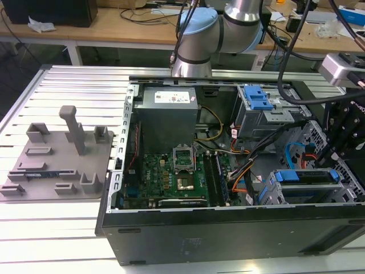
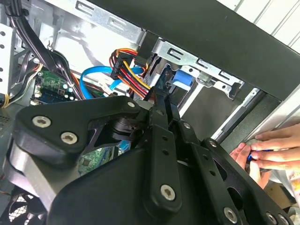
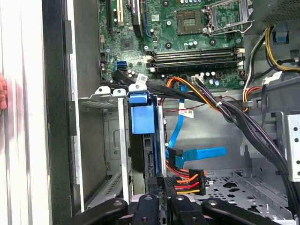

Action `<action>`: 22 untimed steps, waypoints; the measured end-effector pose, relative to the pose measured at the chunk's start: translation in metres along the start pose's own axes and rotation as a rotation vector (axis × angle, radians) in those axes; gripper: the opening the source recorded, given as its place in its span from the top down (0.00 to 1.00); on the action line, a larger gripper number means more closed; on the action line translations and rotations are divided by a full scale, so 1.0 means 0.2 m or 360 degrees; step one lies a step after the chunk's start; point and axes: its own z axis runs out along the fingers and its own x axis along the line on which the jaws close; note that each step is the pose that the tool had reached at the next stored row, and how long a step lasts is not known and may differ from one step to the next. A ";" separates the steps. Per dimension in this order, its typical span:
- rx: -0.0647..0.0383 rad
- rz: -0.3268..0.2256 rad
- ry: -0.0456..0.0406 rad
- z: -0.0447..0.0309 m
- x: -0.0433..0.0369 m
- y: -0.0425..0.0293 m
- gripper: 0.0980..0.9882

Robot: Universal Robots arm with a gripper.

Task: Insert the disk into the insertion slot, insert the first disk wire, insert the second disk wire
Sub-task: 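Insert the first disk wire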

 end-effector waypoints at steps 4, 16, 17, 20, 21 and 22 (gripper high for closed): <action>0.0007 0.0030 -0.0002 0.000 0.000 0.005 0.93; 0.0012 0.0082 -0.0003 0.001 0.006 0.016 0.93; 0.0012 0.0090 -0.0004 0.001 0.006 0.016 0.93; 0.0013 0.0101 -0.0004 0.001 0.005 0.016 0.93; 0.0013 0.0101 -0.0004 0.001 0.005 0.016 0.93; 0.0013 0.0101 -0.0004 0.001 0.005 0.016 0.93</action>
